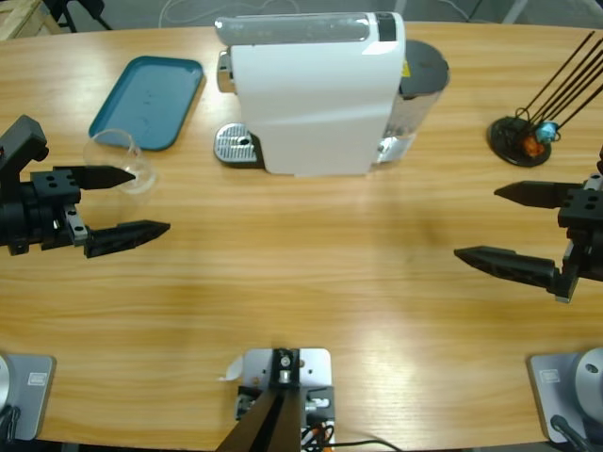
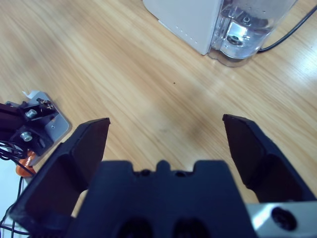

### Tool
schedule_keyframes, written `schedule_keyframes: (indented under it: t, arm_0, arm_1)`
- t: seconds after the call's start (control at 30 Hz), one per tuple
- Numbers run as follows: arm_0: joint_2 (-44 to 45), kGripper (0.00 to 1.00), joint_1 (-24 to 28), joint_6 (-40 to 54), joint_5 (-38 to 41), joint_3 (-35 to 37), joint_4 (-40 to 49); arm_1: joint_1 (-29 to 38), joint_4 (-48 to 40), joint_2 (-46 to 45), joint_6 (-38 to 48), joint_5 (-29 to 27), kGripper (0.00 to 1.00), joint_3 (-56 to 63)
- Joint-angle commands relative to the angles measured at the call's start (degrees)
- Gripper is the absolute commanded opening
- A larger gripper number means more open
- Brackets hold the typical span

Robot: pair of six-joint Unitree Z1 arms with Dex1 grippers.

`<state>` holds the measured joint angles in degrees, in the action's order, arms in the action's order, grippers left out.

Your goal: Pour coffee

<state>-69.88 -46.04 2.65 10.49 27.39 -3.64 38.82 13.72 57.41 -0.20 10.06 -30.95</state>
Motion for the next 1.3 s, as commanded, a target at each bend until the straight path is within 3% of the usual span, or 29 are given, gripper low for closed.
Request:
schedule_keyframes:
  t: [0.03, 0.47, 1.03, 1.13, 1.3]
  arm_0:
    - [-0.56, 1.000, -0.40, -0.45, 1.03, -1.46, -0.51]
    - [-0.44, 1.000, -0.41, -0.40, 0.94, -1.46, -0.51]
    - [6.33, 1.000, -0.40, -1.70, -6.18, -0.19, -0.09]
    - [6.89, 1.000, -0.40, -5.00, -6.09, 4.80, 2.49]
    - [1.71, 0.972, 1.78, -12.12, -3.63, 23.78, 14.18]
  arm_1:
    - [0.64, -0.63, 0.23, -0.41, 0.05, 1.000, 1.06]
    - [0.64, -0.63, 0.43, -0.41, 0.05, 1.000, 1.06]
    - [0.64, -0.63, 0.78, -0.41, -0.13, 1.000, 0.98]
    - [0.64, -0.63, 1.37, -0.41, -0.13, 1.000, 0.82]
    - [0.64, -0.63, 1.92, -0.41, -0.13, 1.000, 0.71]
